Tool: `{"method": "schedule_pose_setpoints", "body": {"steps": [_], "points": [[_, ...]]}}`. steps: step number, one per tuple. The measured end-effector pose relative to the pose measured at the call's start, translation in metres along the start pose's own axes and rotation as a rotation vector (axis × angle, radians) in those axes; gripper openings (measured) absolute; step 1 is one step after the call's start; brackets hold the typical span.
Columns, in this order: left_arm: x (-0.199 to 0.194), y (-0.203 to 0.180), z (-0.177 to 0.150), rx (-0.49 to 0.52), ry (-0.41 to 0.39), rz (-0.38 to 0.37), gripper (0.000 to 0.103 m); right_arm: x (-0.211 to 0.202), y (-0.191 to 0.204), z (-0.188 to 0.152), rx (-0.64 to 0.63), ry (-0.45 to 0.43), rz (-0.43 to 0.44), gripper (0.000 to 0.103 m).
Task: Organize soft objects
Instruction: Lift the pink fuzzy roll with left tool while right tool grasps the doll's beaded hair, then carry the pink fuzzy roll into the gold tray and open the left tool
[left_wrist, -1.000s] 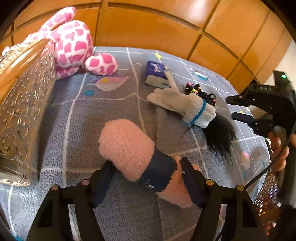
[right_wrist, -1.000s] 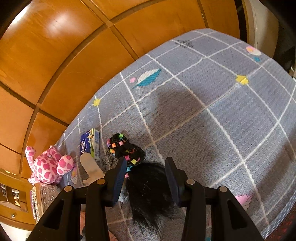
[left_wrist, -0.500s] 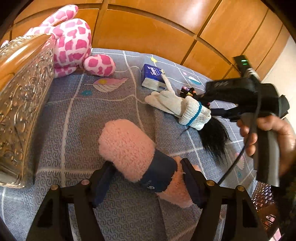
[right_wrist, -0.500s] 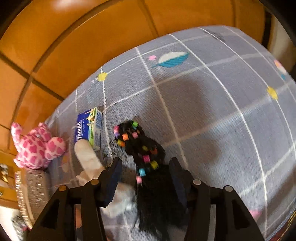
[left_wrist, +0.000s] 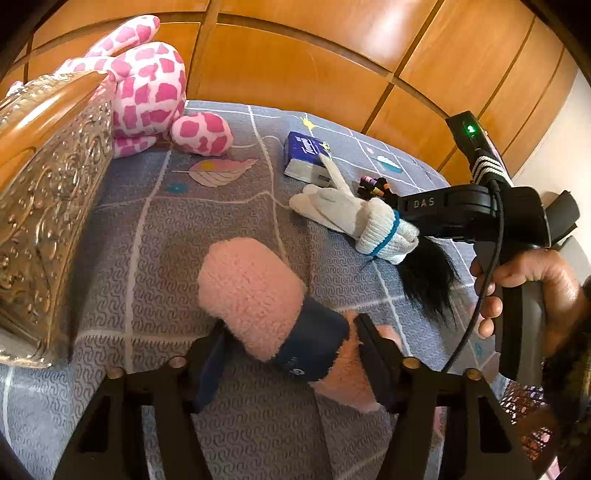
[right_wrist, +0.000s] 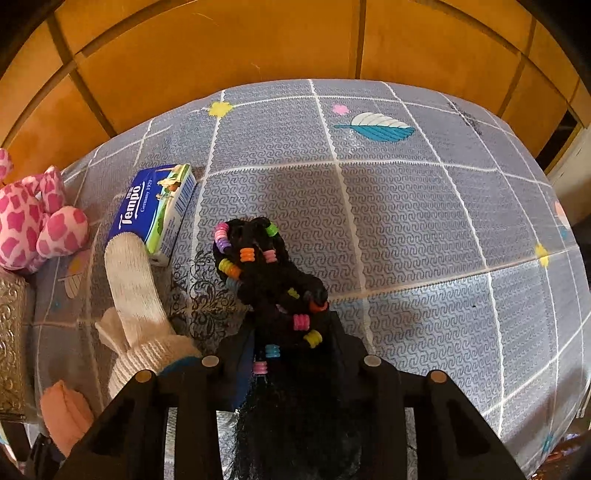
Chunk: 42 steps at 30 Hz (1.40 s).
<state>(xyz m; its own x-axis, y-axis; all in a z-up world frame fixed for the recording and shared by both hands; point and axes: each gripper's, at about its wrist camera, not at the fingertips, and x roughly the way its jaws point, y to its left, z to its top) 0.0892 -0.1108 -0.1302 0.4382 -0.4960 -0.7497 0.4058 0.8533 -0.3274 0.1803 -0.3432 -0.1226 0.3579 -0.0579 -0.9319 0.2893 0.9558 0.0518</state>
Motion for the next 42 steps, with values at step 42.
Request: {"method": "schedule_pose_setpoints", "body": {"steps": [42], "points": [[-0.076, -0.027, -0.025, 0.173, -0.093, 0.144, 0.051, -0.005, 0.024, -0.019, -0.165, -0.044, -0.089, 0.035]]}}
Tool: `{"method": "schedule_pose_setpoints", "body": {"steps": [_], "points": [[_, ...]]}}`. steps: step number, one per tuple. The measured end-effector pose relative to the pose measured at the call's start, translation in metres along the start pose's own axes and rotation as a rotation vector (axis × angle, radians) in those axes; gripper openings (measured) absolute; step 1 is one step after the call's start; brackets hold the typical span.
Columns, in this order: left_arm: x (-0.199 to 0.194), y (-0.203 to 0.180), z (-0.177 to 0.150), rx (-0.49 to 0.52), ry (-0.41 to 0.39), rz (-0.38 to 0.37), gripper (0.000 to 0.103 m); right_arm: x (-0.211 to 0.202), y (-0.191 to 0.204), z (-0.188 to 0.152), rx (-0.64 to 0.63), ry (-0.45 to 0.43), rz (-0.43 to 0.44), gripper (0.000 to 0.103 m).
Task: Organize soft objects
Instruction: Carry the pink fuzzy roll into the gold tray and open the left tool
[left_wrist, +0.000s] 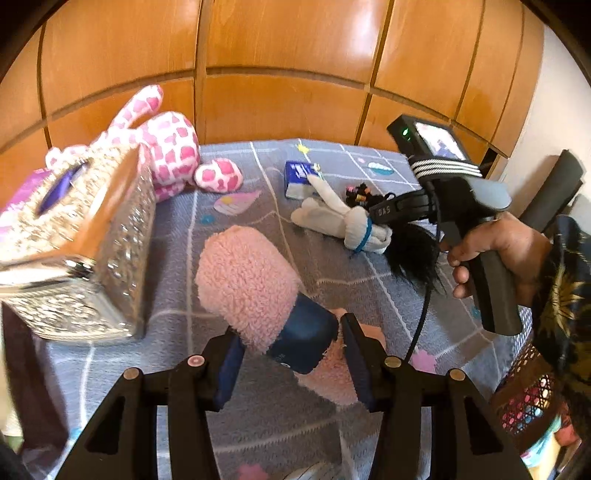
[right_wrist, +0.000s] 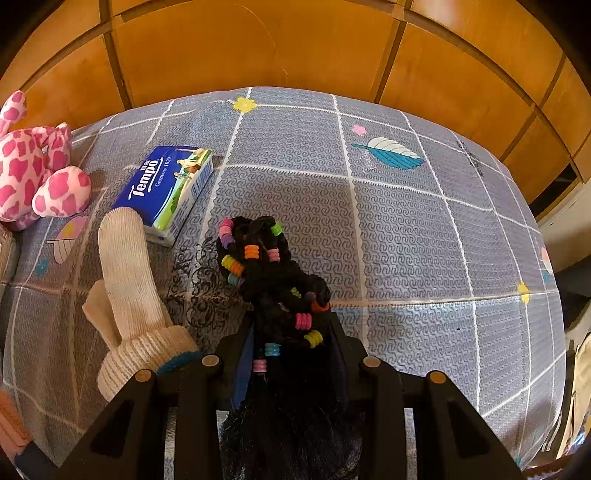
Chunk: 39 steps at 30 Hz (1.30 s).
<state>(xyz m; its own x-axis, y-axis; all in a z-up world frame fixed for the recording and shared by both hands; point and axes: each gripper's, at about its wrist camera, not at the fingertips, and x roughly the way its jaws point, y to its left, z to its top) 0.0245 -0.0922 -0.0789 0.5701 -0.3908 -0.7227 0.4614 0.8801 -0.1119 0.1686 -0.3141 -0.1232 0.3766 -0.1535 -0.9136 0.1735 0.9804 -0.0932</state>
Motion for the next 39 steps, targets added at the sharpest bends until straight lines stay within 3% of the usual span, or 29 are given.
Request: {"method": "schedule_pose_setpoints", "body": {"steps": [10, 19, 25, 31, 39], "points": [[-0.051, 0.030, 0.009, -0.025, -0.093, 0.016, 0.051, 0.000, 0.001, -0.001, -0.011, 0.000, -0.006, 0.035], [-0.093, 0.085, 0.006, -0.142, -0.151, 0.062, 0.051, -0.003, 0.004, -0.002, -0.040, -0.008, -0.023, 0.035], [-0.122, 0.147, 0.001, -0.299, -0.191, 0.123, 0.051, -0.006, 0.008, -0.005, -0.048, -0.016, -0.035, 0.035], [-0.140, 0.226, -0.013, -0.459, -0.197, 0.242, 0.051, -0.008, 0.010, -0.008, -0.055, -0.018, -0.042, 0.035], [-0.153, 0.352, -0.037, -0.770, -0.193, 0.343, 0.052, -0.010, 0.009, -0.008, -0.063, -0.019, -0.048, 0.035]]}}
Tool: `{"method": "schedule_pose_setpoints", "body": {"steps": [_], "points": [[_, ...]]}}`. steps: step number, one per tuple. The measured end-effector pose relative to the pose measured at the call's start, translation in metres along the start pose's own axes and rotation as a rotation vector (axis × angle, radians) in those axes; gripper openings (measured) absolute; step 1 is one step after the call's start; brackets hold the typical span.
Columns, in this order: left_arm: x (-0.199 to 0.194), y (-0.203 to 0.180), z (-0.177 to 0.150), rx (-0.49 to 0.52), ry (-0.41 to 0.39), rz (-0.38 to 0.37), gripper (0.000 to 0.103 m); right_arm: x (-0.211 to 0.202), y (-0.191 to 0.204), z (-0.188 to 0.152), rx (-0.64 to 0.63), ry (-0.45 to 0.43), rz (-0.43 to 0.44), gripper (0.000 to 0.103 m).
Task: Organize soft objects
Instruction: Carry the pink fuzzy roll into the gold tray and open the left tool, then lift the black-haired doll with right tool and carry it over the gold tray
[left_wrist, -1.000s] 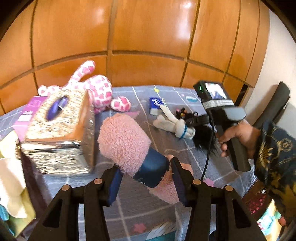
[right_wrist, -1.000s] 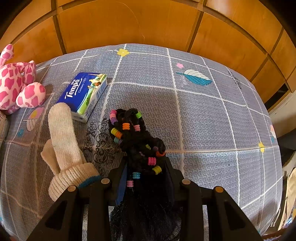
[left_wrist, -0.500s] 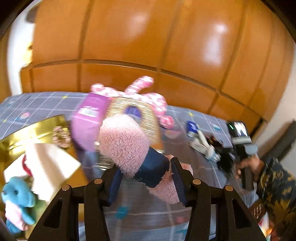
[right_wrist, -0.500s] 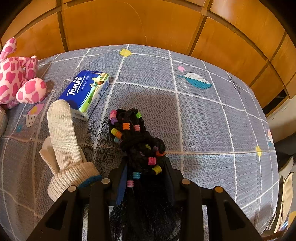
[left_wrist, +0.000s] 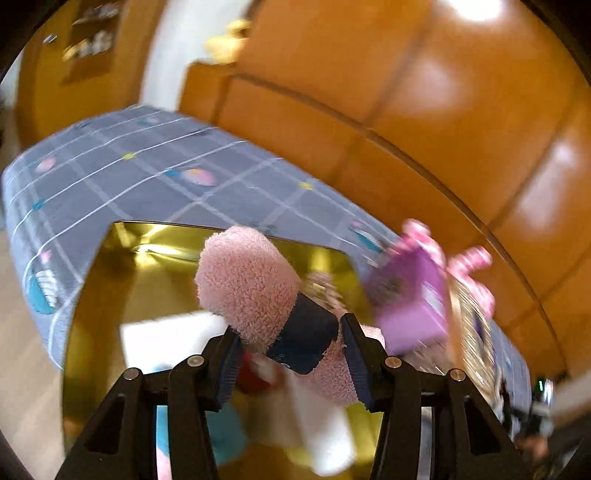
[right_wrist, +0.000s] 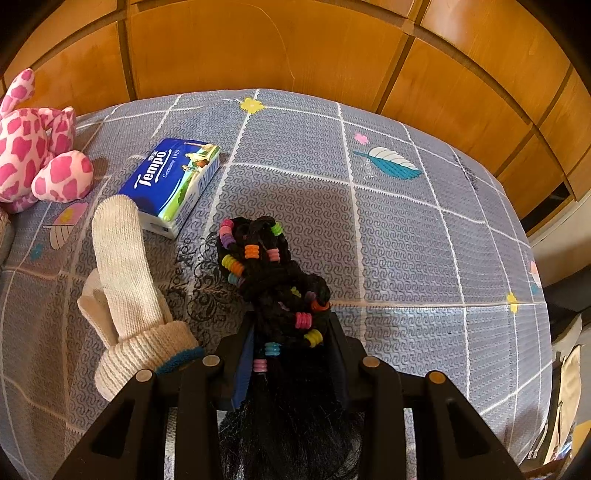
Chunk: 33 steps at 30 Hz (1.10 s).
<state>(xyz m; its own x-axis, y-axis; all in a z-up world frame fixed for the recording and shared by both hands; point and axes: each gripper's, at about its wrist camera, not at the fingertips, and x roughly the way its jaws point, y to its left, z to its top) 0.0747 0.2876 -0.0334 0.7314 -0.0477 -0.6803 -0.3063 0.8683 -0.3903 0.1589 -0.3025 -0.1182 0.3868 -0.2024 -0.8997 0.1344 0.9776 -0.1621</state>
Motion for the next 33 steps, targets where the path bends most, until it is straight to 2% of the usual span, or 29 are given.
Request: {"method": "schedule_pose_setpoints", "body": {"steps": [6, 9, 10, 12, 18, 26, 33], "points": [[0.030, 0.048, 0.019, -0.084, 0.002, 0.109, 0.056, -0.002, 0.001, 0.000, -0.007, 0.000, -0.009, 0.035], [0.039, 0.062, 0.023, -0.104, 0.023, 0.171, 0.070, -0.003, 0.000, -0.001, -0.003, 0.000, -0.009, 0.035], [0.040, 0.062, 0.024, -0.116, 0.024, 0.177, 0.075, -0.003, 0.000, -0.001, -0.003, 0.000, -0.010, 0.035], [0.036, 0.066, 0.024, -0.120, 0.017, 0.177, 0.076, -0.003, 0.000, -0.001, -0.003, -0.001, -0.010, 0.035], [0.010, 0.049, 0.009, -0.061, -0.033, 0.249, 0.081, -0.002, -0.001, -0.001, -0.003, -0.002, -0.010, 0.035], [-0.029, -0.009, -0.034, 0.155, -0.079, 0.214, 0.081, -0.001, -0.003, 0.003, 0.012, 0.003, -0.009, 0.035], [-0.046, -0.044, -0.060, 0.264, -0.087, 0.152, 0.082, -0.004, -0.005, 0.007, 0.031, -0.013, -0.013, 0.034]]}}
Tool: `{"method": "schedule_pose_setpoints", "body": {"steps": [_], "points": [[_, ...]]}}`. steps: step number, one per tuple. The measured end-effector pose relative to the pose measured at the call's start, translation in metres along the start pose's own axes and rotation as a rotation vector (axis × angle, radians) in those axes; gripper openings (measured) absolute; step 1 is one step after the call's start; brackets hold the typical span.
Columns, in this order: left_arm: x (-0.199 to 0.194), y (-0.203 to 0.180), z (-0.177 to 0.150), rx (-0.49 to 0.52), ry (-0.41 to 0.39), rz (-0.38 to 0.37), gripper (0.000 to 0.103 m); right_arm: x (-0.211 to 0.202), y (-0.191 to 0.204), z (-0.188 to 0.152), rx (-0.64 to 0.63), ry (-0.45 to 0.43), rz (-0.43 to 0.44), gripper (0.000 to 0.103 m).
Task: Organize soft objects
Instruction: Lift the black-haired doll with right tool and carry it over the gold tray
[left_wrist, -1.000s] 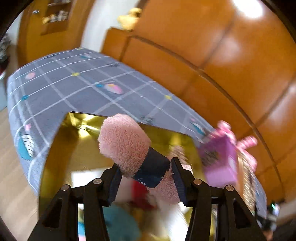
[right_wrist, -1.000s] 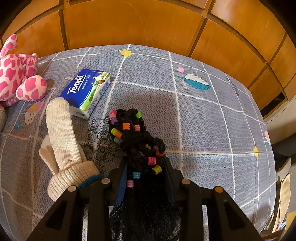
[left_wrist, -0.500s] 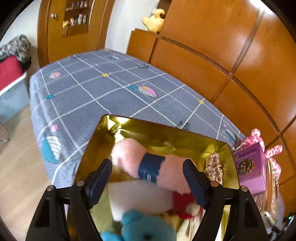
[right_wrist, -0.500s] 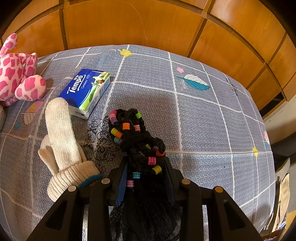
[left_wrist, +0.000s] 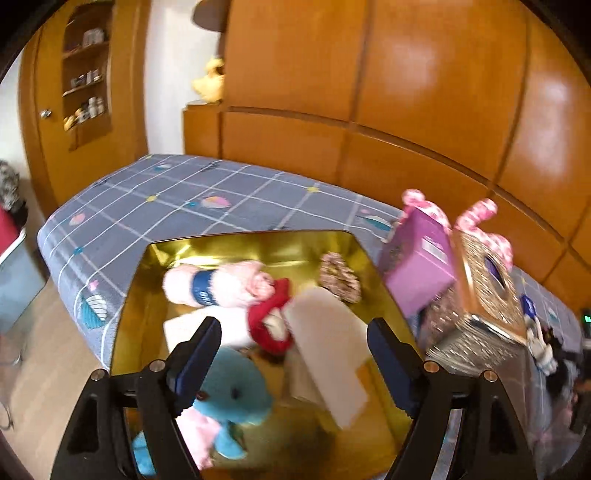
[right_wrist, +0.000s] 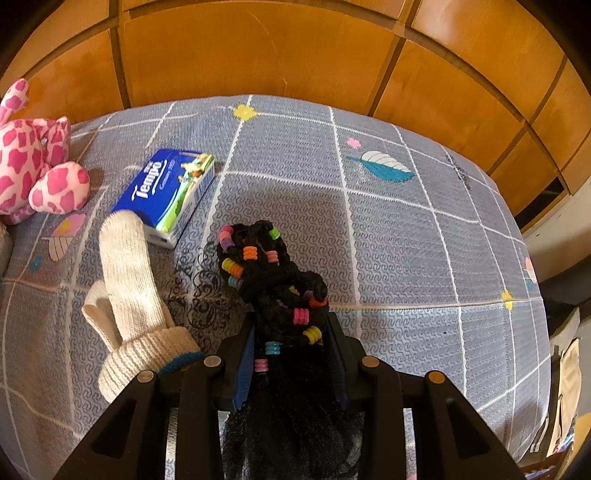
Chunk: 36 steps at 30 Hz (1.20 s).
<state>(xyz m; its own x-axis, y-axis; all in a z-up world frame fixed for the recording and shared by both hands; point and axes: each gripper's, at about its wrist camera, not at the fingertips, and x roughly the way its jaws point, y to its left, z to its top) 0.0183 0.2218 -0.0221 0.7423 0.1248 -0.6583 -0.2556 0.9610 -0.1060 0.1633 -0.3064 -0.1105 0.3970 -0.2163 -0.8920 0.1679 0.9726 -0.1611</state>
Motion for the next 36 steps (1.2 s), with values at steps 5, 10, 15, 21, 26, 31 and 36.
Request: {"method": "schedule_pose_setpoints", "body": {"steps": [5, 10, 15, 21, 26, 31, 36], "points": [[-0.006, -0.021, -0.009, 0.070, -0.005, -0.011, 0.082, -0.003, -0.001, 0.003, 0.011, -0.017, -0.010, 0.034], [-0.013, -0.034, -0.013, 0.114, -0.013, -0.042, 0.082, -0.013, -0.008, 0.008, 0.050, -0.077, -0.006, 0.034], [-0.014, -0.042, -0.014, 0.140, -0.009, -0.071, 0.082, -0.038, -0.012, 0.016, 0.072, -0.198, 0.032, 0.034], [-0.015, -0.046, -0.017, 0.158, -0.001, -0.077, 0.082, -0.068, -0.002, 0.030, 0.043, -0.287, 0.068, 0.034], [-0.015, -0.045, -0.017, 0.161, 0.001, -0.081, 0.082, -0.098, 0.030, 0.036, -0.038, -0.346, 0.117, 0.034], [-0.016, -0.045, -0.017, 0.160, -0.002, -0.084, 0.082, -0.118, 0.070, 0.043, -0.134, -0.382, 0.170, 0.034], [-0.015, -0.048, -0.019, 0.164, 0.004, -0.087, 0.082, -0.133, 0.101, 0.048, -0.179, -0.387, 0.234, 0.034]]}}
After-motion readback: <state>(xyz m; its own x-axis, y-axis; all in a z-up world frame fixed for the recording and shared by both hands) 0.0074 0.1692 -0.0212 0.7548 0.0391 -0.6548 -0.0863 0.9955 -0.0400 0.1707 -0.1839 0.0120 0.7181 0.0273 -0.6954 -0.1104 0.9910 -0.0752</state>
